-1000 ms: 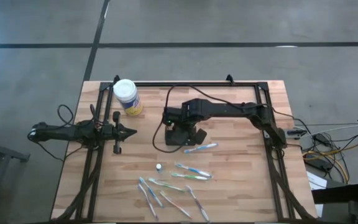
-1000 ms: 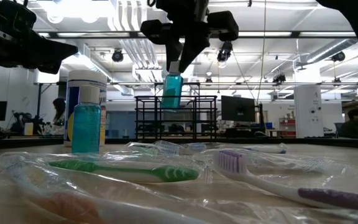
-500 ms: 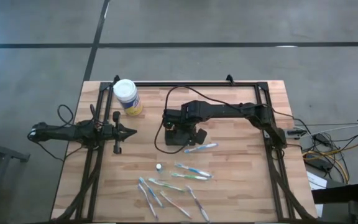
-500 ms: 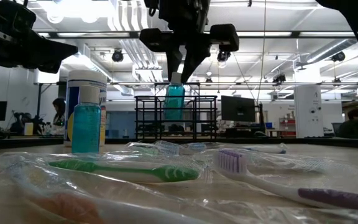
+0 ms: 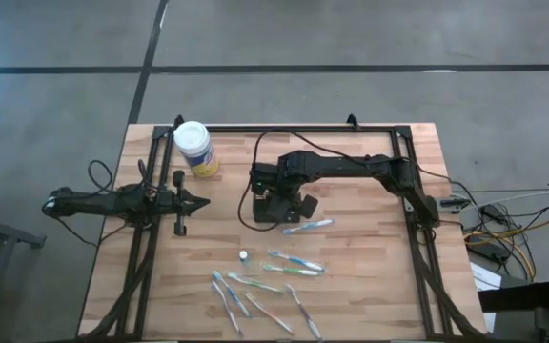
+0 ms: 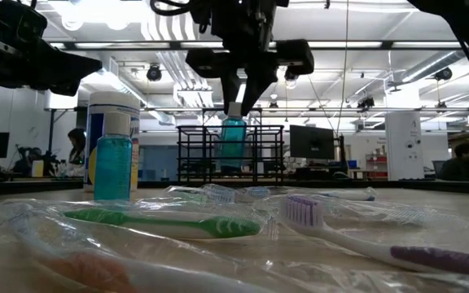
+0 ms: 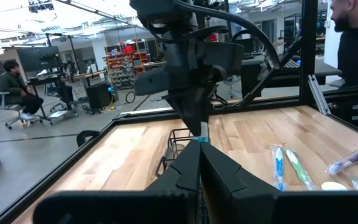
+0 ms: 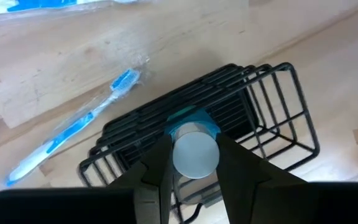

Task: Pick & Place toothbrushing station
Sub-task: Put the right mouthwash into the mesh organizer

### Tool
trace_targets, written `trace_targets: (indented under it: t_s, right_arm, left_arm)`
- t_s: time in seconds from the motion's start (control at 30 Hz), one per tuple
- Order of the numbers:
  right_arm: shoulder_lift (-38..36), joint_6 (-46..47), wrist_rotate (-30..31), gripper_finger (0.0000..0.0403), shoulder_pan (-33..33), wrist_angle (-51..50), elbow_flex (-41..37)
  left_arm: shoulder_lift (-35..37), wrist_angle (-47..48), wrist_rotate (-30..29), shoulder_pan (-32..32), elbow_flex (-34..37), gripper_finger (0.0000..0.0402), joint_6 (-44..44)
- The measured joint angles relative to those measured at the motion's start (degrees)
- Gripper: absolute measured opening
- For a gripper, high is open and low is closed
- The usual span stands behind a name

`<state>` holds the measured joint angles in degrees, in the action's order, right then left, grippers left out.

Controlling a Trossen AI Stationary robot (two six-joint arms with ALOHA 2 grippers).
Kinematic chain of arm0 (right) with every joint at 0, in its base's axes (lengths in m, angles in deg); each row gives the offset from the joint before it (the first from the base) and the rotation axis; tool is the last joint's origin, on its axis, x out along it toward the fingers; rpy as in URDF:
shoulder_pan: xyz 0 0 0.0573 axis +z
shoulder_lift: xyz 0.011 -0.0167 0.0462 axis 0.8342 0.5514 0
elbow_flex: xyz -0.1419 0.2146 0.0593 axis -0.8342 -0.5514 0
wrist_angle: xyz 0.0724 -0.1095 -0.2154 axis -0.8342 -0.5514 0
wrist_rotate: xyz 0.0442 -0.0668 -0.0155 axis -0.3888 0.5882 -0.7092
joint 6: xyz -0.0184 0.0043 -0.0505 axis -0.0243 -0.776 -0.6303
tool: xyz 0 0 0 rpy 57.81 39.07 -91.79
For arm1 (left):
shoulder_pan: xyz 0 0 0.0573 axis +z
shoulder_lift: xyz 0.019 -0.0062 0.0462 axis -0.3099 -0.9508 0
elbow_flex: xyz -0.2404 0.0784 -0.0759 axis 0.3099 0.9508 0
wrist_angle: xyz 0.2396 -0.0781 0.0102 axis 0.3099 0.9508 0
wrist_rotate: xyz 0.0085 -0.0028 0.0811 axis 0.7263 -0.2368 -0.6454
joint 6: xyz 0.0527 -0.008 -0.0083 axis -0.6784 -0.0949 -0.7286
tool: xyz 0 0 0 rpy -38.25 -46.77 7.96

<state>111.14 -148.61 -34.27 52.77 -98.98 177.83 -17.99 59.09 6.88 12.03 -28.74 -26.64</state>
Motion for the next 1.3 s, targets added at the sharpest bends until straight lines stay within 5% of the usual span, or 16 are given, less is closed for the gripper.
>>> trace_targets:
  t_s: [1.3]
  right_arm:
    - [-0.1,-4.9,-4.6,0.0089,-1.9,3.7,-7.0]
  left_arm:
    - [0.0,-0.6,-0.1,0.0,0.1,0.0014,-2.1]
